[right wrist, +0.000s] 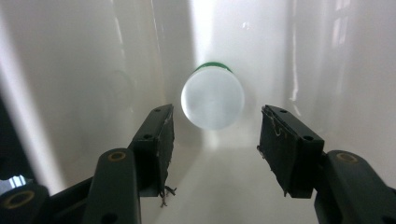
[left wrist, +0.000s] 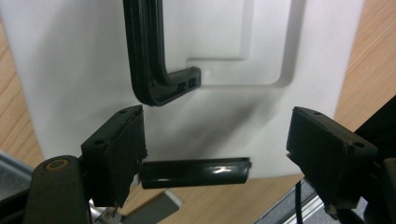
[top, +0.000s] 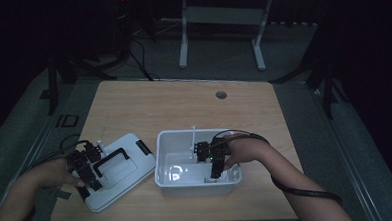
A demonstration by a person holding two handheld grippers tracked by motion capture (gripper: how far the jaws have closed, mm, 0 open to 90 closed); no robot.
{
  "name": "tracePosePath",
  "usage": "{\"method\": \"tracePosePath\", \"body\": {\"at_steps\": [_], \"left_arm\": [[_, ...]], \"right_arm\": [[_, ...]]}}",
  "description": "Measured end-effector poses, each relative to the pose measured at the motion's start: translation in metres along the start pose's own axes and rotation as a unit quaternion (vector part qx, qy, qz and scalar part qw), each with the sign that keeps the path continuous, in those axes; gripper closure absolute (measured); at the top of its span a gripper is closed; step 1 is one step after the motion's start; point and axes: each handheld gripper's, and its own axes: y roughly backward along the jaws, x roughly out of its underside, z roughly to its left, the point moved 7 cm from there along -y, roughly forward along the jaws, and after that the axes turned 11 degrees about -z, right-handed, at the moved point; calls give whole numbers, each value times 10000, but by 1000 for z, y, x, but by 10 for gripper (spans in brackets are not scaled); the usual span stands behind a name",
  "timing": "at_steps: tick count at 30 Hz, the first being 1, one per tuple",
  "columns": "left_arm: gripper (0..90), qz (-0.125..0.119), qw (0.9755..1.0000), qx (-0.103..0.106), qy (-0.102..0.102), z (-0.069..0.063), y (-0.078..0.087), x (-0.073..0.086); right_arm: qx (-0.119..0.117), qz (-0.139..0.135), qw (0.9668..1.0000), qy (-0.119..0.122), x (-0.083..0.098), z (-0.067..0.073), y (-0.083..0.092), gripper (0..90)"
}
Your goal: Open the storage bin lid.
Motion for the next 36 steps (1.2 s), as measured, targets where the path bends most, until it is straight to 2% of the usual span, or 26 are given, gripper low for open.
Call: {"method": "tracePosePath", "body": {"at_steps": [6,10,14,23,28,33,36], "left_arm": [[195,-42,10000,11,2,0,3,0],[194,-49,10000,-2,32,0,5,0],[195,-70,10000,-13,-7,0,6,-1],[194,-63,10000,-5,26,-1,6,-3],[194,-75,10000,-18,-8,-1,7,-4],[194,-94,9999,-31,-23,0,6,-5],[194,-121,9999,-37,29,1,7,-7]], "right_arm": [[165,-183,9997,-23,7,-2,26,443],[265,-292,9992,-87,18,-4,39,416],[324,-326,9988,-183,30,-6,49,410],[494,-439,9970,-393,61,-9,68,338],[533,-448,9962,-525,79,-11,70,293],[515,-428,9952,-720,98,-13,62,231],[423,-397,9952,-785,110,-13,56,179]]}}
